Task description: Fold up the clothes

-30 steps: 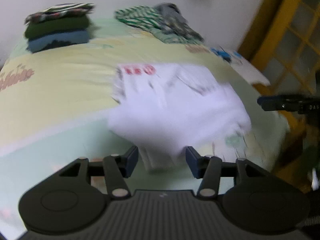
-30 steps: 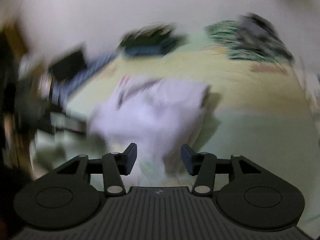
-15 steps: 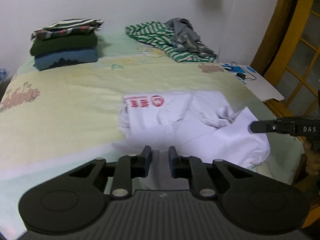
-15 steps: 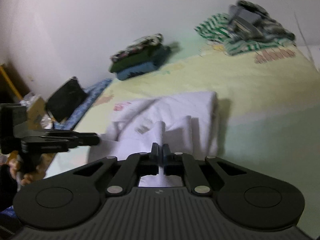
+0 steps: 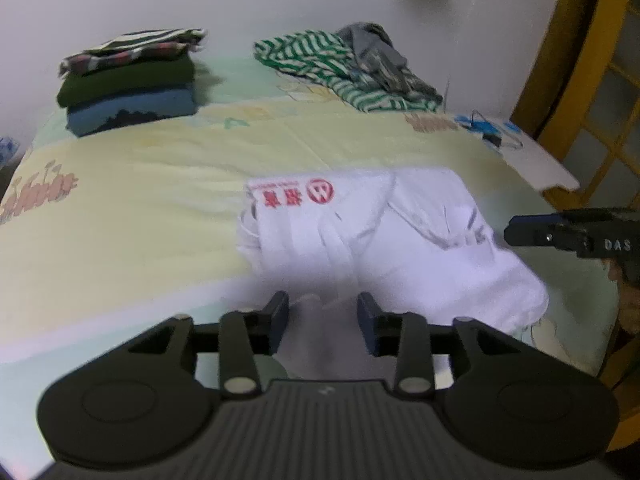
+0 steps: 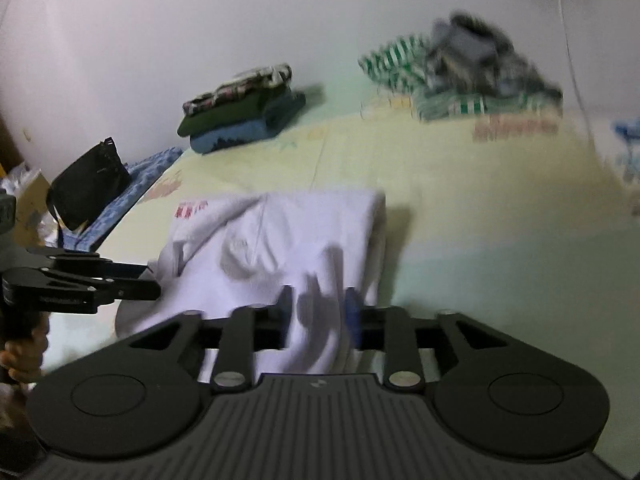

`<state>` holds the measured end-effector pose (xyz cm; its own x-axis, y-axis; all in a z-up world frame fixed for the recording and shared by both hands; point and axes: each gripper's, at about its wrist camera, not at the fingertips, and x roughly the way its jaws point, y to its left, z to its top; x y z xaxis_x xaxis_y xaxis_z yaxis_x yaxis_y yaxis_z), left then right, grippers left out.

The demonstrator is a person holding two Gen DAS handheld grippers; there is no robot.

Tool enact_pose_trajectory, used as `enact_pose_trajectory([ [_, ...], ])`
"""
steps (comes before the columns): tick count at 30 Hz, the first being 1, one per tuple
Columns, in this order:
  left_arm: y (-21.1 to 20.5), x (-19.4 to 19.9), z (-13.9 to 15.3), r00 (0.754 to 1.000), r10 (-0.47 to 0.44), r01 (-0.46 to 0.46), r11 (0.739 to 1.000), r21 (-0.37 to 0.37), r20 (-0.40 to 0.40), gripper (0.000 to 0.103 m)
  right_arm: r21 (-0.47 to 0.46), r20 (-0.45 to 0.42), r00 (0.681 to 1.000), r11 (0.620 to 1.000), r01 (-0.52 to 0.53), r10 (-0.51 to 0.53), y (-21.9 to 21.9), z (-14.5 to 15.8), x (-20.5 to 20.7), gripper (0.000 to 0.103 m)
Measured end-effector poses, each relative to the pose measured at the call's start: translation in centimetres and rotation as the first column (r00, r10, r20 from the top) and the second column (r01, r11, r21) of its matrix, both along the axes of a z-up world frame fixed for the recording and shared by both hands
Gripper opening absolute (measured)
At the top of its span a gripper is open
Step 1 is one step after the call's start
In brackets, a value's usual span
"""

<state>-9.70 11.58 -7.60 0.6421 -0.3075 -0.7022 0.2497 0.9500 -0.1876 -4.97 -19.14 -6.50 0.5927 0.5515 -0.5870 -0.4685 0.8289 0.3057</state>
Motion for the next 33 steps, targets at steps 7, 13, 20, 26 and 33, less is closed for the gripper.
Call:
enact_pose_trajectory([
  [7,0.9,0.0,-0.5,0.999,0.05,-0.051,0.997,-0.059,-0.02,0.062,-0.009,-0.017,1.0,1.0,-0.003,0.003,1.1,-0.1,1.2,0.038],
  [13,1.7,0.1,-1.0,0.995,0.091,-0.095,0.99,-0.109,-0.04,0.047,-0.023,-0.047,0.999,1.0,0.005,-0.006,1.8,-0.6,2.2,0.016],
  [20,1.6,-0.6,1.4,0.996,0.084,-0.081,0.986,-0.148,0.018,0.04,-0.062,0.155,0.973,0.985,-0.16,0.168,7.4,2.7,2.8,0.042],
  [26,0.0,-1.4,1.7,0.999,0.025,-0.021,0.994,-0.105,0.036,0.04,-0.2,0.148,0.925,0.927,-0.318,0.349,13.5,1.8,4.6,0.043],
  [33,1.7,-3.0,0.9,0.998,0.067,-0.066,0.994,-0.085,0.012,0.053,-0.36,-0.029,0.86,0.797,-0.485,0.51,15.5,1.4,5.4,0.01],
])
